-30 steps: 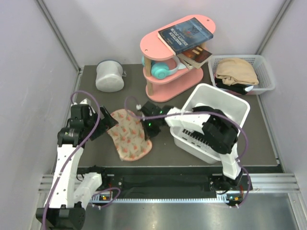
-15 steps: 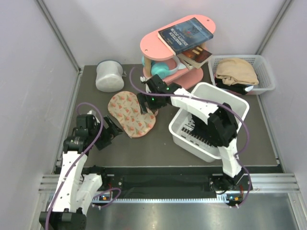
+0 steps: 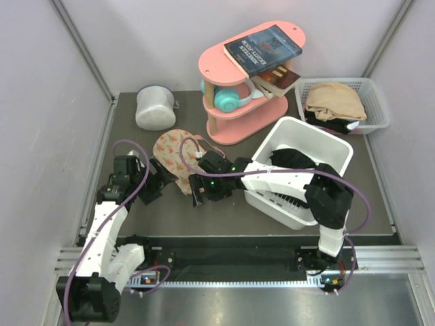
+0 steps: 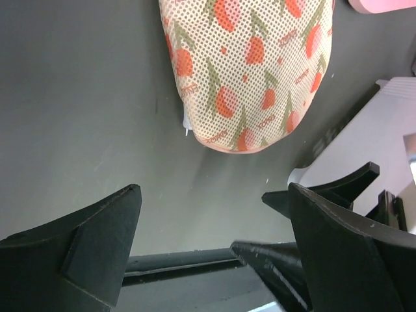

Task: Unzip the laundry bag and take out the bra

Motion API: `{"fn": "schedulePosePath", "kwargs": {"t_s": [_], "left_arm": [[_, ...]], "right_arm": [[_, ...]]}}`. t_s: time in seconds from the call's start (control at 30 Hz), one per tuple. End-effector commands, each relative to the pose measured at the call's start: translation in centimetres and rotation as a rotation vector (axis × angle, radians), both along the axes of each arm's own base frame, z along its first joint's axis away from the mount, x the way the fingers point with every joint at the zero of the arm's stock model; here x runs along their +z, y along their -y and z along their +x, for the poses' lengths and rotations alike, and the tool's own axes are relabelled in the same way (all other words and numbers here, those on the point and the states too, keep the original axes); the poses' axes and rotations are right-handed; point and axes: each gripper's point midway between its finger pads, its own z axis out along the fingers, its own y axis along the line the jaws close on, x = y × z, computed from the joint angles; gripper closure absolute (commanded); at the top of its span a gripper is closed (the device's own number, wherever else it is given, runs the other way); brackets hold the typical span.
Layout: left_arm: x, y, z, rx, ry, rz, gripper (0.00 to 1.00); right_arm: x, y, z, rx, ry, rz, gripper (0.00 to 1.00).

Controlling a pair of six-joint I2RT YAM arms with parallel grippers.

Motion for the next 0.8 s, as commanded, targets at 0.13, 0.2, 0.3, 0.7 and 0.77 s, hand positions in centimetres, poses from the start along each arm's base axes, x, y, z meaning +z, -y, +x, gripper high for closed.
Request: {"fn": "schedulePosePath", "kwargs": {"t_s": [0.13,0.2,0.3,0.7,0.77], "left_arm": [[3.0,-0.1,0.6,0.021,0.118,-0.013,0.02],[3.1,-0.1,-0.1,0.023,0.121,-0.016,0.02],[3.0,-0.1,-1.1,0.033,0.112,-0.02,0.02],[4.3,-0.5,-3.8,0.059,0.134,-0.017,0.01],[4.3,-0.5,-4.3,0.063,0.133,-0.011,0.01]], "right_arm": [[0.4,-2.3,4.4,-0.252,0.032,0.096,0.14],[0.1,-2.0,5.2,-0.314,0.039,0.097,0.14],[-0.6,-1.7,6.0,-0.387,0.014,0.094,0.15],[-2.9,-2.1,9.0,-0.543,0.031,0.089,0.28],[-3.1,-2.2,9.5,-0.547,0.053,0.081,0.4]]}}
